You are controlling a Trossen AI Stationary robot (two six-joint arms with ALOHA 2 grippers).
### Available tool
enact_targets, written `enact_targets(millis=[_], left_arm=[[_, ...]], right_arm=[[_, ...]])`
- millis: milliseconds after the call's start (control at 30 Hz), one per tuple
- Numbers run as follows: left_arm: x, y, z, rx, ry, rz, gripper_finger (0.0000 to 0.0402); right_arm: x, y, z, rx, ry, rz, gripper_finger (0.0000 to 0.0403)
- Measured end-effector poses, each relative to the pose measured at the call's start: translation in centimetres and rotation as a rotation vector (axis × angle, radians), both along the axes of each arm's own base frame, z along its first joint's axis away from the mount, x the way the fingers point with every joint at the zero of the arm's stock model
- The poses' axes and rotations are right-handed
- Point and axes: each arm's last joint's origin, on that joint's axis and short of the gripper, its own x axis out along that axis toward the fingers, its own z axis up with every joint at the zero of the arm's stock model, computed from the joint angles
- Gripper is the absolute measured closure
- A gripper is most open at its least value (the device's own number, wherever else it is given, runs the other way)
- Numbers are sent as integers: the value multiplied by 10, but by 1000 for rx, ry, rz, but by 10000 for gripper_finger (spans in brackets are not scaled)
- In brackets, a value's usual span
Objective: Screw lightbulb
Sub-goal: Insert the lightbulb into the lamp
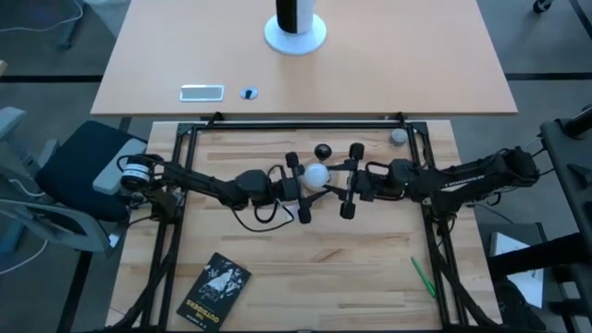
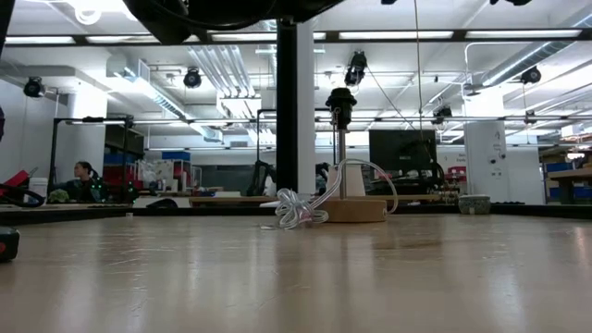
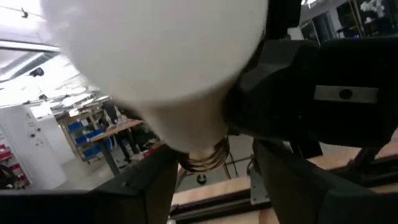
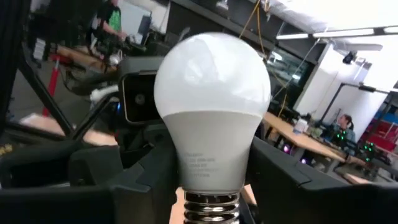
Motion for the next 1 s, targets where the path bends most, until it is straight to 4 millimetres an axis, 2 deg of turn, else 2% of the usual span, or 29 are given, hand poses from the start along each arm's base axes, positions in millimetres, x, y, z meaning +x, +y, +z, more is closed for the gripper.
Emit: enact_targets(millis=[300,467,567,800,1000], left_arm=[[0,1,0,3,5,29,215],[0,3,-6,32,84,176,224],[-2,6,-4,36,98,226,227],[-9,13,10,29,45,250,231],[-18,25,27,-40,-26,266,231]], right_arm=[[-3,-2,3,33,-9,-26,267],[-16,-12,18,85,-85,-94,270],[-22,-23,17,126,-100,-100,270],[-25,-55,-6,233,-129,-28,273],[-36,-73,-29,219,-192,-29,273]])
